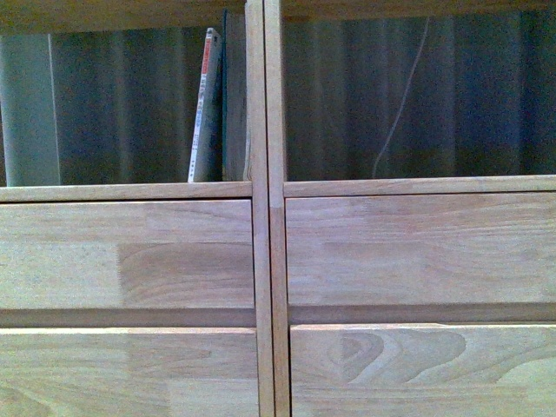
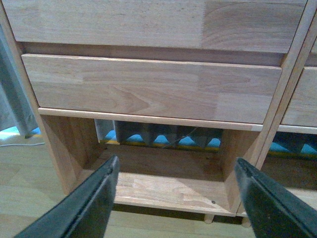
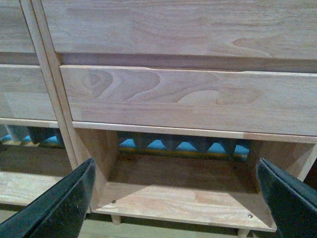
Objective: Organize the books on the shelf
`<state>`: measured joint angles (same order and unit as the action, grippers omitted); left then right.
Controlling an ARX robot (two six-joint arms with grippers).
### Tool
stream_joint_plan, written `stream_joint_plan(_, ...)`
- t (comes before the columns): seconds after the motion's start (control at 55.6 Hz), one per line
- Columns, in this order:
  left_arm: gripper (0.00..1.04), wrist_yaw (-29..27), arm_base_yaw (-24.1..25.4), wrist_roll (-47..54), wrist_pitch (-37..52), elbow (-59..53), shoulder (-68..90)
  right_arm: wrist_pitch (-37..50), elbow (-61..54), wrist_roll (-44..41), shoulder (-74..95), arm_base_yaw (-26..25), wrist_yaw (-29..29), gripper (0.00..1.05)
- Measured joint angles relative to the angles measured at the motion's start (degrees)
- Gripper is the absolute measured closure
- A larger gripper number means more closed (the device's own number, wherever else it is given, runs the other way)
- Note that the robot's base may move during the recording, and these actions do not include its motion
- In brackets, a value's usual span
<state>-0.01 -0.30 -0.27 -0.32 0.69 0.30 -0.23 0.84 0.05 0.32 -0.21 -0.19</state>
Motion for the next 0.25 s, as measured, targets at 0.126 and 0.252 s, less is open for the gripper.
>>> stream_joint_plan(0.126, 0.06, 0.0, 0.0, 0.04, 0.0, 0.0, 0.0, 0.0, 0.0, 0.0, 0.0, 0.0, 0.0, 0.07)
stream_joint_plan(0.252, 0.07, 0.0, 0.0, 0.04, 0.0, 0.0, 0.0, 0.0, 0.0, 0.02, 0.0, 0.0, 0.0, 0.07)
